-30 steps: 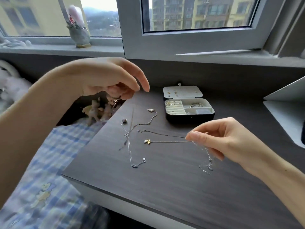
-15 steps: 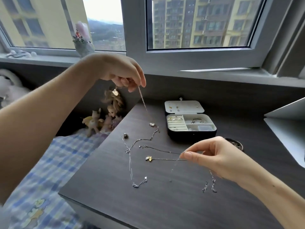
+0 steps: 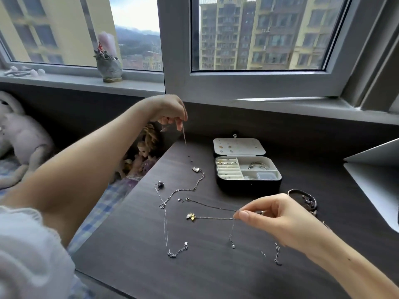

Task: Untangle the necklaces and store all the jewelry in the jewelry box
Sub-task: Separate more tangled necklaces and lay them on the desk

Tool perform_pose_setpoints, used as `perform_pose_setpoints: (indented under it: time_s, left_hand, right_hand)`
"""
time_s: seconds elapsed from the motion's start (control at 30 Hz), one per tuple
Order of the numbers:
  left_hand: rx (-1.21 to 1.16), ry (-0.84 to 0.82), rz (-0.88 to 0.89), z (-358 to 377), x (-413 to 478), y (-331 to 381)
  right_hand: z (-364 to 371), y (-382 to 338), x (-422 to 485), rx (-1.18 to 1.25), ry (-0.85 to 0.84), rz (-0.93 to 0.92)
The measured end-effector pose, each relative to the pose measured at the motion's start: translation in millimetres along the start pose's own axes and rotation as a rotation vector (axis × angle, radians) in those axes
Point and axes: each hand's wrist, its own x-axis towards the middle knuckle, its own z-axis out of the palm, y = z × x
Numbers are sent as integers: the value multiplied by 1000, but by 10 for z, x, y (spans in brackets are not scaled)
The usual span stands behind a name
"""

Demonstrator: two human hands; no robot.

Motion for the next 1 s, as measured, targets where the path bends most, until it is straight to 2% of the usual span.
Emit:
perform_pose_setpoints:
  time_s: [0.27, 0.37, 0.57, 0.77, 1.0]
  left_hand:
    - [98, -198, -112, 689, -106, -466]
    - [104, -241, -140, 795, -121, -562]
    - [169, -301, -194, 833, -146, -603]
    - [308, -266, -180, 815, -136, -655]
    - [283, -279, -183, 768, -205, -616]
  right_hand:
    - [19, 77, 87, -33, -2, 3]
    - [35, 40, 82, -23, -10, 52]
    - [60, 16, 63, -40, 4, 37]
    - [88, 7, 48, -32, 3, 37]
    - [93, -11, 37, -40, 5, 40]
